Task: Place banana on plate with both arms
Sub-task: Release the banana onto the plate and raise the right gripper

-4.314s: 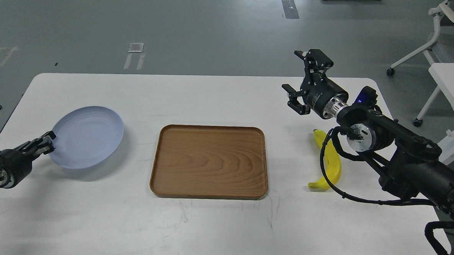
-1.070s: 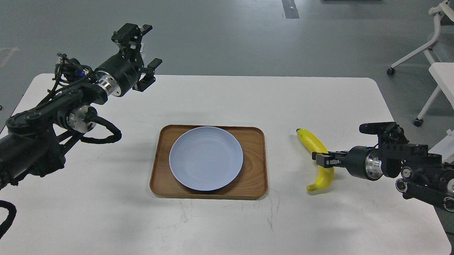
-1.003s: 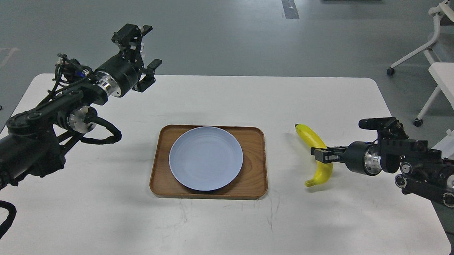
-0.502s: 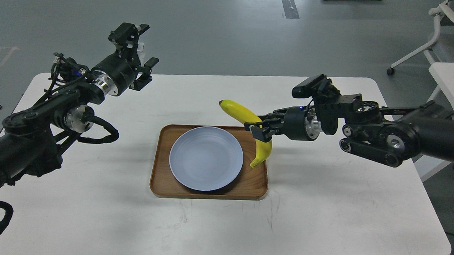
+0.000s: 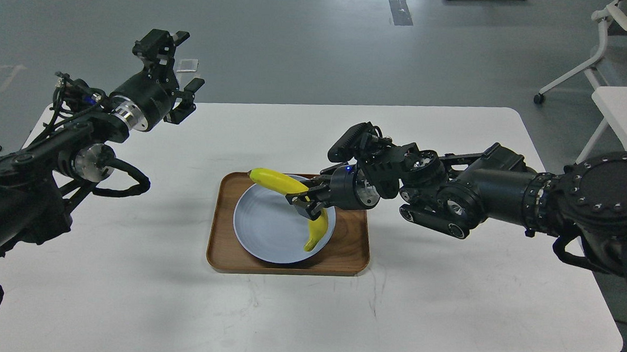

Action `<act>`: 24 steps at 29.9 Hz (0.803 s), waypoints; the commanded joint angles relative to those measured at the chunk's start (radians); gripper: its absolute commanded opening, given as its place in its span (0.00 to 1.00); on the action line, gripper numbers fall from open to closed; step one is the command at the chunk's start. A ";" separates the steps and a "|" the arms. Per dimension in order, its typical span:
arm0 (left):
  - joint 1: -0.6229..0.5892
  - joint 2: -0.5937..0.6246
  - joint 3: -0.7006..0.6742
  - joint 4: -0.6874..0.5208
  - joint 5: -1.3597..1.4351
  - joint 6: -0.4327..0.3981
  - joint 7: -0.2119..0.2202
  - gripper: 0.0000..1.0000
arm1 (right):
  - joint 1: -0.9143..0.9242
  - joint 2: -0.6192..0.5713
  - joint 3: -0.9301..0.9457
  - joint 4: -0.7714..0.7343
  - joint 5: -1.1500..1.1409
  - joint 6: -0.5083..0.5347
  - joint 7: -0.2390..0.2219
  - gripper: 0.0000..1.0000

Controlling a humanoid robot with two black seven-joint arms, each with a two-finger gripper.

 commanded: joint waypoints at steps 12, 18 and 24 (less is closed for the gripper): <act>0.005 -0.011 -0.002 -0.003 -0.005 -0.015 -0.008 0.98 | 0.005 -0.124 0.338 0.032 0.569 0.025 -0.076 1.00; 0.051 -0.015 -0.002 -0.003 -0.132 -0.069 -0.001 0.98 | -0.093 -0.294 0.659 0.054 1.025 0.120 -0.214 1.00; 0.111 -0.017 -0.003 -0.003 -0.152 -0.104 -0.001 0.98 | -0.295 -0.374 0.962 0.052 1.178 0.139 -0.279 1.00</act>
